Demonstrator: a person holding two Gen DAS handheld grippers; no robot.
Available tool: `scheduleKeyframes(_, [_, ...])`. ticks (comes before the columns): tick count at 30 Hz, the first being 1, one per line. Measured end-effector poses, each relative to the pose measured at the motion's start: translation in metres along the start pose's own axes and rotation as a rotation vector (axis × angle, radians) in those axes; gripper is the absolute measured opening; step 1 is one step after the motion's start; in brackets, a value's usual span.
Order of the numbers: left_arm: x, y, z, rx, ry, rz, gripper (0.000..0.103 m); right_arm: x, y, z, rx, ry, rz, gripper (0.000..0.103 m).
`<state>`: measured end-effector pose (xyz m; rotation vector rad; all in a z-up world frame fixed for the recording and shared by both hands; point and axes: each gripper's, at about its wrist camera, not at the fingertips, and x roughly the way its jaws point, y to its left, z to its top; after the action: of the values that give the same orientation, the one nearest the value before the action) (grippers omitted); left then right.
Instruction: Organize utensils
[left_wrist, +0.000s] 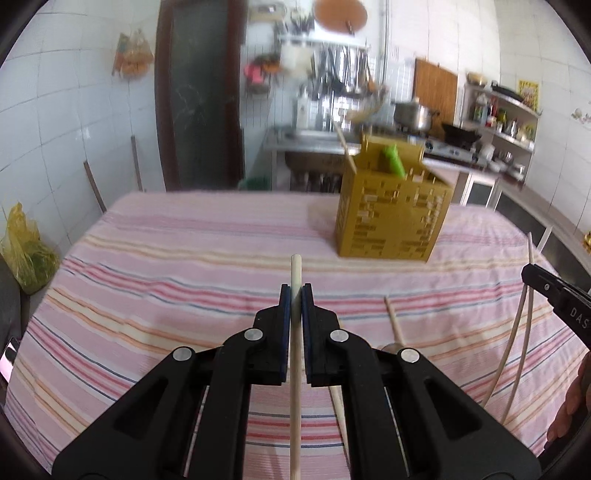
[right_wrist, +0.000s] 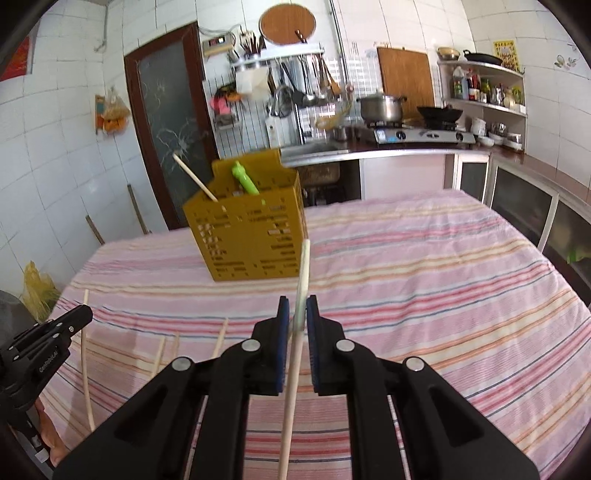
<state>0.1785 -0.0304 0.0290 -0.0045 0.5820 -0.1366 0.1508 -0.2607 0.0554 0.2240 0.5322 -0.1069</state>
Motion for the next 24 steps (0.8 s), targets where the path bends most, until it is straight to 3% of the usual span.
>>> scheduleKeyframes(13, [-0.046,0.010,0.013,-0.043,-0.161,-0.024,0.005,-0.056,0.013,0.016,-0.056,-0.159,-0.015,0.008])
scheduleKeyframes(24, [-0.053,0.006,0.011,-0.010,-0.191,-0.014,0.005,-0.051,0.003,0.012,-0.028,-0.145,0.008,0.003])
